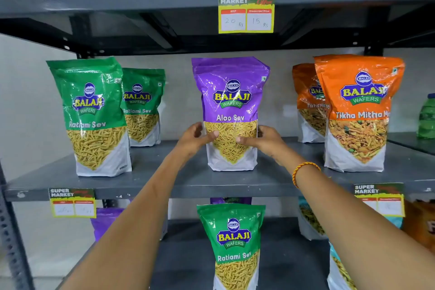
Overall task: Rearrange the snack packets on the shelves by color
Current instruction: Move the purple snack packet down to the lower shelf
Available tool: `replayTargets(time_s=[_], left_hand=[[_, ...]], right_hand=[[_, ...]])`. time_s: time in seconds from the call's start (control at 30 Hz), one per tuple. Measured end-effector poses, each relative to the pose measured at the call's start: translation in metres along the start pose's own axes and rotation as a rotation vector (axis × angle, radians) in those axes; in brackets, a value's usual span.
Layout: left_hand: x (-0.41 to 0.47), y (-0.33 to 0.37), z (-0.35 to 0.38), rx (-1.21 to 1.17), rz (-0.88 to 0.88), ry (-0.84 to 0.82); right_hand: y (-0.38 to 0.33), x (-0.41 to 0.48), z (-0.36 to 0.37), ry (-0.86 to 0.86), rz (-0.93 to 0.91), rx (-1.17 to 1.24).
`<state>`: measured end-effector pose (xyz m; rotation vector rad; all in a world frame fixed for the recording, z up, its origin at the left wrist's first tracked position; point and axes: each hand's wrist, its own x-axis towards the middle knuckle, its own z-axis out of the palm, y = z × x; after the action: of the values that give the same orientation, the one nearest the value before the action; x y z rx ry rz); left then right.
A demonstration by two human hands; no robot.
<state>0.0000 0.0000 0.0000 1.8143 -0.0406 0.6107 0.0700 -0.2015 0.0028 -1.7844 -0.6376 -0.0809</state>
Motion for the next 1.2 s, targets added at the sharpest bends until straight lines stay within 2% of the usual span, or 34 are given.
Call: replayTargets(time_s=[0.1,0.4,0.57,0.77,0.87,1.03,1.13,1.2], left_hand=[[0.0,-0.003,0.006,-0.025,0.033,-0.078],[-0.024,0.002,0.018,-0.036,0.044,0.084],[-0.09,0.025,-0.004,-0.003,0.09,0.116],[-0.198,0.042,-0.025,0.079,0.112,0.204],[-0.248,0.026,-0.027,0.106,0.045,0.251],[-0.316,-0.048,-0.021,0.144,-0.19,0.376],[-0.336,-0.098,-0.007,0.129,-0.319,0.513],[-0.337,-0.128,0.0,0.138,-0.363,0.541]], right_hand=[[0.006,0.001,0.001,0.004,-0.011,0.04],[-0.007,-0.027,0.003,0.107,-0.053,0.151],[-0.024,-0.074,0.011,0.069,-0.138,0.141],[-0.021,-0.152,0.039,-0.046,-0.203,0.285],[0.002,-0.186,0.06,-0.163,-0.18,0.331],[0.076,-0.218,0.105,-0.383,-0.039,0.417],[0.122,-0.222,0.135,-0.455,0.061,0.403],[0.145,-0.218,0.153,-0.488,0.121,0.379]])
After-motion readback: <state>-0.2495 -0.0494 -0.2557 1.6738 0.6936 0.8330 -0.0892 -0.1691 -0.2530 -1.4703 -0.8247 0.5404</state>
